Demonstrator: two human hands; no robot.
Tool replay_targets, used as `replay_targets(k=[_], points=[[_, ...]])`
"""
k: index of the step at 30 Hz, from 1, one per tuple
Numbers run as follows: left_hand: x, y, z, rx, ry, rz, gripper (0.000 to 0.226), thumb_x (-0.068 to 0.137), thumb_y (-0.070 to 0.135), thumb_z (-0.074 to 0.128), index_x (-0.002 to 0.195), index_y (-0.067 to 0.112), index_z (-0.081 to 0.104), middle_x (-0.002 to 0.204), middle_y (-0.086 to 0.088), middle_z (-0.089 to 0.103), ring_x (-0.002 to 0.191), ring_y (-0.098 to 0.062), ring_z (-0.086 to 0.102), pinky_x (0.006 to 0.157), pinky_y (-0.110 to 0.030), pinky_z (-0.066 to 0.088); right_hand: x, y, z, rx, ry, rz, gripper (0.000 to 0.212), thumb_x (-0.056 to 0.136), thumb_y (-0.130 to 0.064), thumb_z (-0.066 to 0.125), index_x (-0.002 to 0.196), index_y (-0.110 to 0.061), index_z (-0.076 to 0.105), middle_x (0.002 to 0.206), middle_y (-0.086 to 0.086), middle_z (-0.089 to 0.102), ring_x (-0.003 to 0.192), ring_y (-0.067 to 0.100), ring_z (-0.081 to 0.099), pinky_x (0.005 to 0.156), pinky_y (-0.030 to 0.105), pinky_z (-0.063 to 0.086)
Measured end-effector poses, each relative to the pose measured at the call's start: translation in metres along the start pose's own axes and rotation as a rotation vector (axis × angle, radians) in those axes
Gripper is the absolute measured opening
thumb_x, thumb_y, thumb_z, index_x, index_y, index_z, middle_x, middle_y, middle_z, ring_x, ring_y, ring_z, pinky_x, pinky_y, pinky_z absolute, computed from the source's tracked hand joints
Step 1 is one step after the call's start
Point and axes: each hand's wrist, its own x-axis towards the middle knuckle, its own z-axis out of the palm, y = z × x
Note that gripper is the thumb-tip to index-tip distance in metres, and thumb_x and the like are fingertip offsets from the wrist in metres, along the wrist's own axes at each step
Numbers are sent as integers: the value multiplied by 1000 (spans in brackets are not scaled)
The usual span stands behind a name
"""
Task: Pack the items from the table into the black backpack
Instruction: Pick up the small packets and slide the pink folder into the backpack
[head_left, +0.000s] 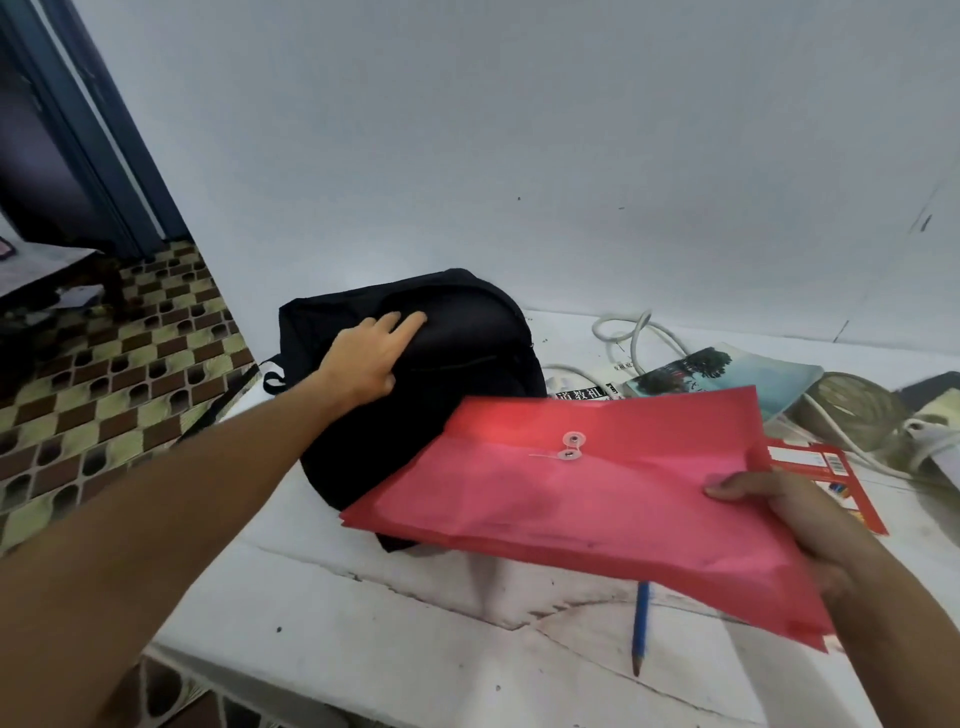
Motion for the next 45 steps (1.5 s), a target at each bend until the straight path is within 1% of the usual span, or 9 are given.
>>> replay_targets(k=[5,8,14,21,26,32,36,41,45], points=[[7,-9,-25,-27,65,68,84,67,2,66,143,14,33,121,-14,57,96,-38,58,73,-46,49,15,-9,18,39,18,-49,30,81,9,46,105,-5,58,86,16,62,53,26,67,43,32,54],[11,-10,-37,-24,101,111,77,67,-2,63,137,13,36,107,-14,61,88,-38,59,66,-42,45,20,-11,26,102,58,-123,28,81,12,45,92,-10,59,86,12,63,68,27,65,44,32,56],[16,-2,-50,-32,111,140,67,66,-2,60,127,14,38,97,-12,62,82,-37,59,61,-39,41,27,18,45,250,139,-303,43,76,16,45,105,-12,58,94,7,66,83,25,63,79,39,54],[13,8,-56,-58,144,140,63,66,-3,58,124,15,40,90,-8,61,77,-34,57,59,-36,37,33,51,98,284,186,-381,35,77,19,45,88,-12,57,88,10,63,76,24,59,70,34,50],[6,9,-55,-68,180,122,61,66,-5,58,123,12,42,86,-10,59,75,-35,55,57,-35,32,29,61,122,279,168,-373,34,77,18,46,89,-12,57,85,9,61,79,24,56,69,34,47],[-5,0,-54,-118,243,91,62,66,-4,58,124,12,44,92,-12,62,78,-37,57,58,-36,36,21,65,110,328,130,-276,32,78,19,45,87,-10,56,82,10,62,76,25,56,71,36,48],[-14,8,-56,-134,265,108,63,65,-4,59,124,12,46,91,-12,63,79,-37,56,59,-36,35,34,68,121,299,129,-281,33,77,17,45,88,-12,57,85,8,61,74,22,56,64,31,47],[-25,17,-62,-161,286,128,63,64,-5,59,124,11,47,92,-12,63,78,-38,55,60,-34,32,56,77,149,277,131,-334,35,75,17,43,87,-12,58,87,10,57,83,28,54,75,38,46],[-34,22,-66,-191,281,148,64,64,-5,60,125,11,48,92,-11,63,79,-37,56,59,-35,35,72,83,171,266,140,-336,43,76,19,43,90,-19,59,87,6,60,82,24,58,76,34,50]])
